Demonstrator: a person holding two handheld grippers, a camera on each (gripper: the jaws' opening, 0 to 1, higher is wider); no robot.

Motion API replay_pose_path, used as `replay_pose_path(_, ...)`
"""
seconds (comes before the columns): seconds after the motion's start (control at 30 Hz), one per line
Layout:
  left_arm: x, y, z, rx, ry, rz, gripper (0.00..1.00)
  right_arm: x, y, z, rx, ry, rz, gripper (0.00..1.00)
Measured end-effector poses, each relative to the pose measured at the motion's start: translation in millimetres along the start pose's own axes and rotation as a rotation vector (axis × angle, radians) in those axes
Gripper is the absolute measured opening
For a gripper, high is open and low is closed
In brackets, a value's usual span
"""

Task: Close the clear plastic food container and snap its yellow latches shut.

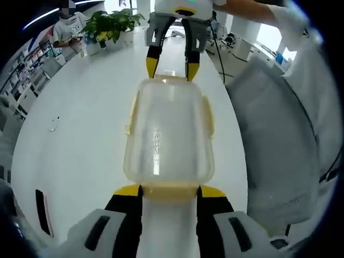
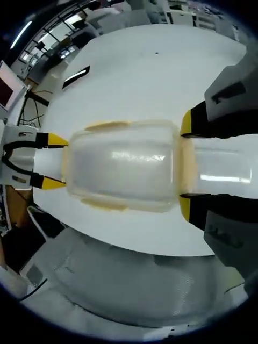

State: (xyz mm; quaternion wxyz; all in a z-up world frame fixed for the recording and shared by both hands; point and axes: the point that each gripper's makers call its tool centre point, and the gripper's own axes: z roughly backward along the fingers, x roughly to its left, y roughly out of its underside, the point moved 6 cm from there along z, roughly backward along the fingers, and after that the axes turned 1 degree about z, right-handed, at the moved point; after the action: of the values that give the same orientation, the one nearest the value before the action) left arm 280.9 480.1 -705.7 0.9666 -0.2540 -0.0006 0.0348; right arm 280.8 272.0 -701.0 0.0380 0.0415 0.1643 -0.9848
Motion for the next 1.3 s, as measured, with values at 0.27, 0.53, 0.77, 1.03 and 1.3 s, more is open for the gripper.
replay_pose_path(0.27, -7.3, -58.9, -29.3, -0.006, 0.003, 0.005, 0.33, 8.6, 60.5, 26.4, -0.005, 0.006, 0.001, 0.36)
replay_pose_path(0.53, -8.4, -119.5, -67.0, 0.019, 0.021, -0.008, 0.33, 17.3, 124.9, 45.3, 0.002, 0.015, -0.021, 0.36)
replay_pose_path(0.77, -6.4, -148.1, -92.0, 0.037, 0.029, -0.022, 0.33, 18.2, 163.5, 48.3, -0.009, 0.011, -0.045, 0.36)
replay_pose_path(1.03, -2.6, -162.1, -107.3, 0.077, 0.043, -0.008, 0.33, 13.2, 185.1, 41.7, -0.019, -0.014, -0.054, 0.36)
replay_pose_path(1.3, -3.5, -160.3, -115.6, 0.114, 0.053, 0.006, 0.33, 13.0, 190.5, 33.6, -0.036, -0.046, -0.064, 0.36)
